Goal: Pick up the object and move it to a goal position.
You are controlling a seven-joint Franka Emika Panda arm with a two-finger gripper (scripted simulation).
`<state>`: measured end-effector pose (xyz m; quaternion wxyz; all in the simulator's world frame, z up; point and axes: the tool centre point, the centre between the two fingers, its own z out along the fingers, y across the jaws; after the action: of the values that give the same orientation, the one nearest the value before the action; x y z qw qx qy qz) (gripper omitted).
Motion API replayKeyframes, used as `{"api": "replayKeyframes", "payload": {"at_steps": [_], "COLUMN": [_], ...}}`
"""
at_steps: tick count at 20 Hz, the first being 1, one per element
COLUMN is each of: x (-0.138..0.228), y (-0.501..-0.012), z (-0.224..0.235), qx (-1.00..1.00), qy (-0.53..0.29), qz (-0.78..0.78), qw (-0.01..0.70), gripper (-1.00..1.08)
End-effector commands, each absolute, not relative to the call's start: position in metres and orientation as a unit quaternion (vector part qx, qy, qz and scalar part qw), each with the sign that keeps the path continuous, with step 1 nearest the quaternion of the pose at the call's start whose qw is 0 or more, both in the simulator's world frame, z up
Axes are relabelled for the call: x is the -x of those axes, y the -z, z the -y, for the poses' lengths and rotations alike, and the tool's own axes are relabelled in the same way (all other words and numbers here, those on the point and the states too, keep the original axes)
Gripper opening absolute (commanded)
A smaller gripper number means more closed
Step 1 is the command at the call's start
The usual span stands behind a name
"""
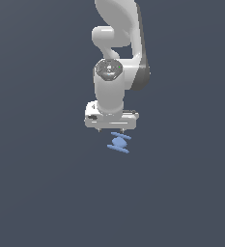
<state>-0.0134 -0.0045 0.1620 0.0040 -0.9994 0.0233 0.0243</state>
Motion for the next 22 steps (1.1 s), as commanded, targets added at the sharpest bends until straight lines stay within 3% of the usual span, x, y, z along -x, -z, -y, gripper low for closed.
{"api": "replayKeyframes", "payload": {"at_steps": [1,22], "x": [0.0133,0.0091], "y": [-0.1620,-0.1538], "z": [0.0045,-0.0008], "qx": [0.999,0.998], "qy": [-0.024,-0.046], "qz": [-0.023,0.051], "qw": [0.004,-0.007], "gripper": [0.68,0.68]}}
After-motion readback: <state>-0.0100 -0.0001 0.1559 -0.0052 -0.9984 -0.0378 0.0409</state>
